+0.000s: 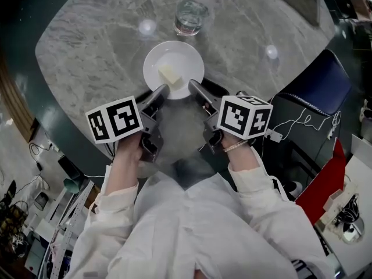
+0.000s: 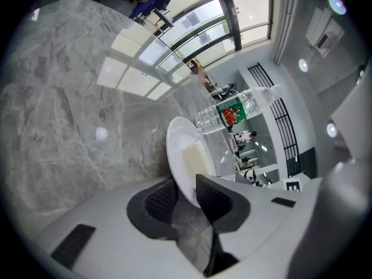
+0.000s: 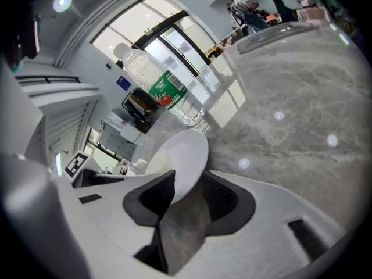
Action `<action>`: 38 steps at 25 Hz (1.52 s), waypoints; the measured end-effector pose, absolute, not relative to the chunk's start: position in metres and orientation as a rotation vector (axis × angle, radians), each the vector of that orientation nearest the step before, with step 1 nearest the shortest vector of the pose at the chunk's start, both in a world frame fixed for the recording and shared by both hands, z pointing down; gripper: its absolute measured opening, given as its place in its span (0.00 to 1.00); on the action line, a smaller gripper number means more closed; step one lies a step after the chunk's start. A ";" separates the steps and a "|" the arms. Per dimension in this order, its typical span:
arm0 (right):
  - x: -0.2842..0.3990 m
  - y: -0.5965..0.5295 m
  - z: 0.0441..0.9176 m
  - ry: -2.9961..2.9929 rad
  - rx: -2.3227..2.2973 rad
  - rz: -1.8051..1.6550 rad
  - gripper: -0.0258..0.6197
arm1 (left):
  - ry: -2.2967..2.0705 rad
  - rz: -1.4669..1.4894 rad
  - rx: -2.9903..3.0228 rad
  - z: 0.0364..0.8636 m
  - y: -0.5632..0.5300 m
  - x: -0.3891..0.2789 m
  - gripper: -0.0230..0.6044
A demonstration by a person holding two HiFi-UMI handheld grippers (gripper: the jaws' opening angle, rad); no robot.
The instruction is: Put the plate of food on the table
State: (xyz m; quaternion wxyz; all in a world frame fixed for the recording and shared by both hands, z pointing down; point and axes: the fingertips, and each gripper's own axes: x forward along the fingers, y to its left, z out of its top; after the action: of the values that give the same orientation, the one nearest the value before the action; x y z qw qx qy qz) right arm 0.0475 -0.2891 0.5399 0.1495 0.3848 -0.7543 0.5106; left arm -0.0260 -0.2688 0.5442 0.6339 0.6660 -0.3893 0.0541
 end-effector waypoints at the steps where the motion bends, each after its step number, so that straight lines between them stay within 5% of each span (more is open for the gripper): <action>1: 0.050 -0.289 0.542 -2.158 1.107 1.412 0.21 | -0.897 0.147 1.532 0.546 -0.268 -0.026 0.18; 38: 0.054 -0.291 0.548 -2.125 1.142 1.299 0.21 | -1.012 0.680 1.856 0.548 -0.267 -0.042 0.31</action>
State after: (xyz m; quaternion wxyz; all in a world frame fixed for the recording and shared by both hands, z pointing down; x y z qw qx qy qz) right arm 0.0542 -0.2905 0.5484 0.1995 0.4083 -0.7600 0.4647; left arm -0.0417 -0.2667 0.5483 0.4444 0.7486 -0.4084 0.2745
